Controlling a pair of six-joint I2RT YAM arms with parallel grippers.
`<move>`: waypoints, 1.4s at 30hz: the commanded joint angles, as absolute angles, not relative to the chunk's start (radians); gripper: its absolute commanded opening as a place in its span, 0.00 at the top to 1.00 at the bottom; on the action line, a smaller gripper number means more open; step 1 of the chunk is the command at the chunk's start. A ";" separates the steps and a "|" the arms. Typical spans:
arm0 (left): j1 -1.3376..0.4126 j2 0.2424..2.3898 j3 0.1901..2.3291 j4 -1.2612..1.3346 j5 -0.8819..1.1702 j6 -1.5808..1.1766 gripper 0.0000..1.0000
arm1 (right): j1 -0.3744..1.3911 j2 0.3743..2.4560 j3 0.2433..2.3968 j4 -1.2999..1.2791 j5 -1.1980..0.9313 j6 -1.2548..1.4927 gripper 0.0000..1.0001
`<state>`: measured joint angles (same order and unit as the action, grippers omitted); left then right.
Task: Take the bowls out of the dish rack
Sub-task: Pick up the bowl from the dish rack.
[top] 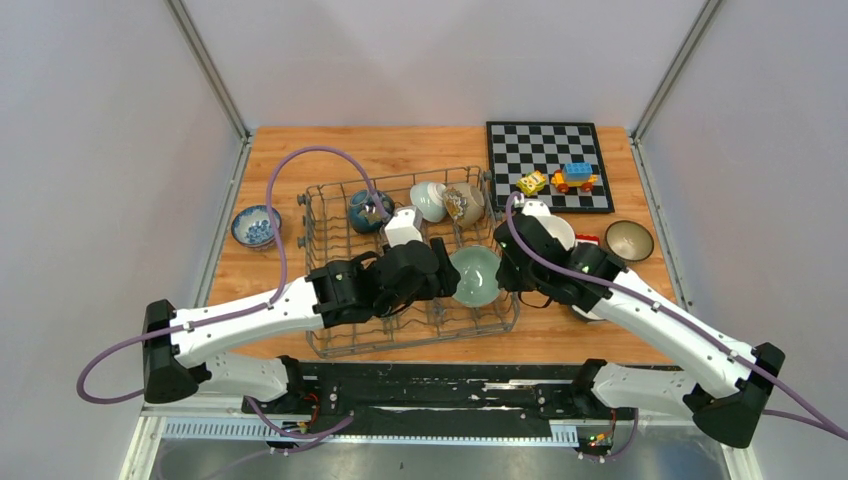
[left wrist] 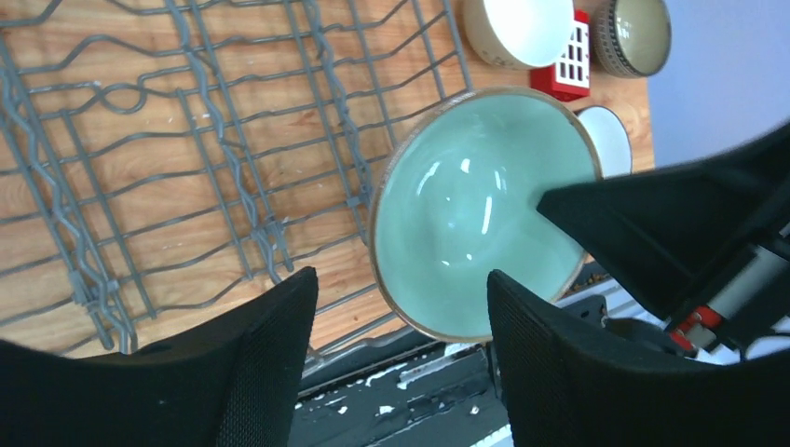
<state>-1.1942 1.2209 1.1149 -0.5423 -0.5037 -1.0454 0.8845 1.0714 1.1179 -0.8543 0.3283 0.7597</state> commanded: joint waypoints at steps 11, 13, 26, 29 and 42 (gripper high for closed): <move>-1.111 1.251 1.096 -0.506 -0.425 -0.988 0.67 | 0.874 1.048 1.146 -0.768 0.251 0.801 1.00; -1.107 1.260 1.100 -0.512 -0.421 -0.986 0.68 | 0.874 1.046 1.147 -0.765 0.245 0.798 1.00; -1.096 1.251 1.077 -0.517 -0.419 -0.978 1.00 | 0.874 1.058 1.152 -0.744 0.194 0.777 1.00; -1.093 1.235 1.067 -0.523 -0.431 -0.968 1.00 | 0.874 1.056 1.150 -0.729 0.173 0.754 1.00; -0.844 0.982 1.094 -0.726 -0.536 -0.916 1.00 | 0.873 0.934 1.137 -0.714 0.151 0.596 0.01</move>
<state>-0.9199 1.0931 1.0451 -0.6865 -0.4641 -0.9421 0.8806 0.9920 1.1191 -0.7261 0.1390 0.6502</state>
